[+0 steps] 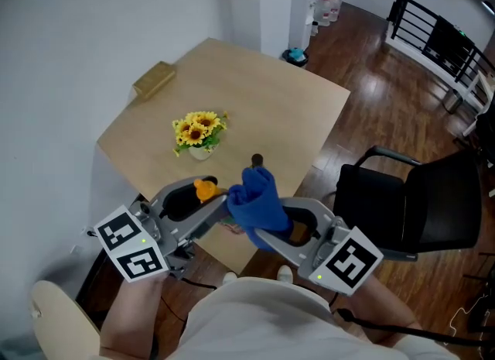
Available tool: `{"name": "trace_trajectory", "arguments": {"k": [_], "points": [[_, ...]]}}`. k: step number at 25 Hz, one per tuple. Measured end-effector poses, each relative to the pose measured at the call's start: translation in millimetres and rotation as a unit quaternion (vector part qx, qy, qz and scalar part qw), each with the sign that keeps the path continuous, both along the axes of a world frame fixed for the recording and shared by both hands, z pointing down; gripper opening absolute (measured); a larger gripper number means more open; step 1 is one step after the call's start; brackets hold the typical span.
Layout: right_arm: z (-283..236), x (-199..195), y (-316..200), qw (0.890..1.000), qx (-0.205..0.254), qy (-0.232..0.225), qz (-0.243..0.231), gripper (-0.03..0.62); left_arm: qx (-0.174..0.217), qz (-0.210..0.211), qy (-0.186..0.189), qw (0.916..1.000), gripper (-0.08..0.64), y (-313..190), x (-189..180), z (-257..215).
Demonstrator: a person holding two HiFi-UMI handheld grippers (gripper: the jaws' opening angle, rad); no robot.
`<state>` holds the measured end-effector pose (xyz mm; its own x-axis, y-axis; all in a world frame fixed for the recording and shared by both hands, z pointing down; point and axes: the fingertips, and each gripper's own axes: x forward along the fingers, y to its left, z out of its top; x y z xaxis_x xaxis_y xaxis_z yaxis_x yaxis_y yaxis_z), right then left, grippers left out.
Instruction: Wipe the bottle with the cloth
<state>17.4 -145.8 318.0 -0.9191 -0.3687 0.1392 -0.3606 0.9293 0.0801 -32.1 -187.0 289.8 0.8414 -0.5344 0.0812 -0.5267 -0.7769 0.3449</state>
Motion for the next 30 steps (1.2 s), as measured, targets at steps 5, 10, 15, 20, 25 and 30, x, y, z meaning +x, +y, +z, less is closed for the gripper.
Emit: {"name": "trace_trajectory", "arguments": {"k": [5, 10, 15, 20, 25, 30], "points": [[53, 2, 3, 0.998, -0.054, 0.041, 0.008, 0.143, 0.006, -0.005, 0.0, 1.0, 0.163, 0, -2, -4], [125, 12, 4, 0.988, -0.14, 0.06, 0.03, 0.143, 0.01, -0.012, 0.004, 0.9999, 0.163, 5, -10, -9], [173, -3, 11, 0.967, -0.244, 0.071, 0.008, 0.143, 0.022, 0.0, 0.021, 0.9995, 0.163, 14, -10, -26], [153, -56, 28, 0.943, -0.327, 0.024, -0.062, 0.143, 0.037, 0.02, 0.024, 0.9988, 0.163, 21, -3, -30], [141, -74, 39, 0.93, -0.36, 0.009, -0.079, 0.143, 0.046, 0.017, -0.008, 0.9987, 0.163, 23, -11, -12], [154, -56, 37, 0.931, -0.362, 0.025, -0.043, 0.143, 0.05, 0.004, -0.028, 0.9984, 0.163, 23, -34, 3]]}}
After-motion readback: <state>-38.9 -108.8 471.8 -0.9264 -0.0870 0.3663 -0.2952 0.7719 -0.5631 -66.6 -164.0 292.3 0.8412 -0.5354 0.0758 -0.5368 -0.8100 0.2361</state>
